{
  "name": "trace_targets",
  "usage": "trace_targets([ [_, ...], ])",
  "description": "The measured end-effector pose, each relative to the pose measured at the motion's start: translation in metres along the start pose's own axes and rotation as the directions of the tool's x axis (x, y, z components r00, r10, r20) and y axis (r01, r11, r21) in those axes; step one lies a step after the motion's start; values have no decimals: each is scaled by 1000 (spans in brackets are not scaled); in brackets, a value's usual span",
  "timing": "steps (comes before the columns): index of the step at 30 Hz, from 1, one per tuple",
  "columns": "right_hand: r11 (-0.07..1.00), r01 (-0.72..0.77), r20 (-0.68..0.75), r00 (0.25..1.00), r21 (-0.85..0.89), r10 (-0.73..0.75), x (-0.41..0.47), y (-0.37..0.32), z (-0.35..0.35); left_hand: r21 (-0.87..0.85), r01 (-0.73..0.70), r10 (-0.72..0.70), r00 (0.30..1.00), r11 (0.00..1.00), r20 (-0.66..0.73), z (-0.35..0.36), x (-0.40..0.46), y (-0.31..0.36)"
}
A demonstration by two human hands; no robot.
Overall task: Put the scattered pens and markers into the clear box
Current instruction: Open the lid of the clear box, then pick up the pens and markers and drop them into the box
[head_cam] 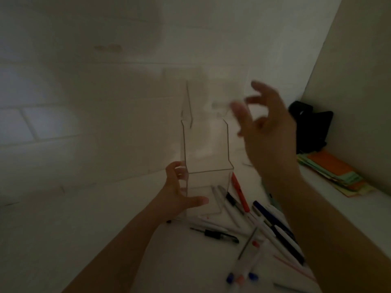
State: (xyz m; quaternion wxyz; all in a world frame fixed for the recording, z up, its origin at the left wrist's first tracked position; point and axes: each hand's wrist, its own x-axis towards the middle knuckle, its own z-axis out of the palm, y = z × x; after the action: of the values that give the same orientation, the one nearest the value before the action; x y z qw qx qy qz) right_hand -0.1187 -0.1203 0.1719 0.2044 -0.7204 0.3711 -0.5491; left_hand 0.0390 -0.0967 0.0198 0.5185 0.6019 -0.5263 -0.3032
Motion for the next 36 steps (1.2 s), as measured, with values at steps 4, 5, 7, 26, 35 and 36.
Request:
trace_targets([
  [4,996,89,33,995,29,-90,61,-7,11,54,-36,34,999,998,26,1,-10,3],
  [5,997,73,75,994,33,-75,72,-4,16,45,-37,35,999,998,30,2,-13,3],
  [7,999,18,166,986,35,-24,86,1,25,19,-30,29,999,999,37,3,-16,4],
  [26,851,173,702,657,-495,275,-130,94,-85,818,-150,135,987,555,89,-5,-97,-15],
  [35,647,676,909,411,-353,68,-150,77,-45,861,-349,49,933,370,357,36,-93,23],
  [36,595,709,899,435,-380,56,-150,75,-43,860,-372,98,927,350,361,37,-92,21],
])
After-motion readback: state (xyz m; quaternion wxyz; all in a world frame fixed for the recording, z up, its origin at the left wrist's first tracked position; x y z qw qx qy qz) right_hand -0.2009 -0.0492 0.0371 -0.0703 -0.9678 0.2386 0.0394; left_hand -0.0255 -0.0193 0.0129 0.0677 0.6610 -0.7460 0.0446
